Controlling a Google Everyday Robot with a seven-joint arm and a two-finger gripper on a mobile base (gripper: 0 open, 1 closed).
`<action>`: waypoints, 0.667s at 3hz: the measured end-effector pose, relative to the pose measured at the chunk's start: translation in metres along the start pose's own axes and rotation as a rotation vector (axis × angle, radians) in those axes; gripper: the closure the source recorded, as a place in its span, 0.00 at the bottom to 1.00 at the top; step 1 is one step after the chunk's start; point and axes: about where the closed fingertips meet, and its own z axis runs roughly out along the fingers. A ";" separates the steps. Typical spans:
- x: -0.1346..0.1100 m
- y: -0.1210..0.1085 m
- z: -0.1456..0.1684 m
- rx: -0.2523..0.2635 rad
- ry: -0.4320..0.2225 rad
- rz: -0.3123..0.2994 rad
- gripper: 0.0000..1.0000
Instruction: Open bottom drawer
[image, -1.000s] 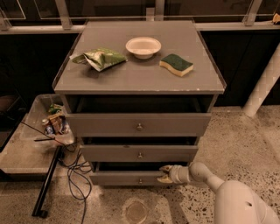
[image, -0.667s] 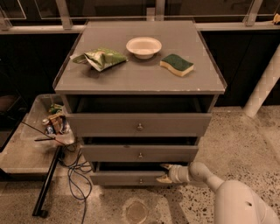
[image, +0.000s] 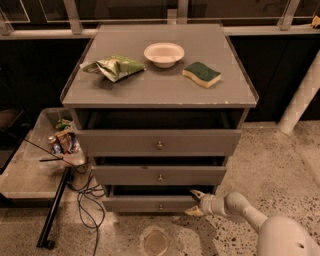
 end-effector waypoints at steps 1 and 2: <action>0.014 0.014 -0.016 0.005 -0.011 0.011 0.60; 0.009 0.012 -0.019 0.005 -0.011 0.011 0.84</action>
Offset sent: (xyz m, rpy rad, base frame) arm -0.1028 -0.0740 -0.0229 0.0554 0.0073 -0.0520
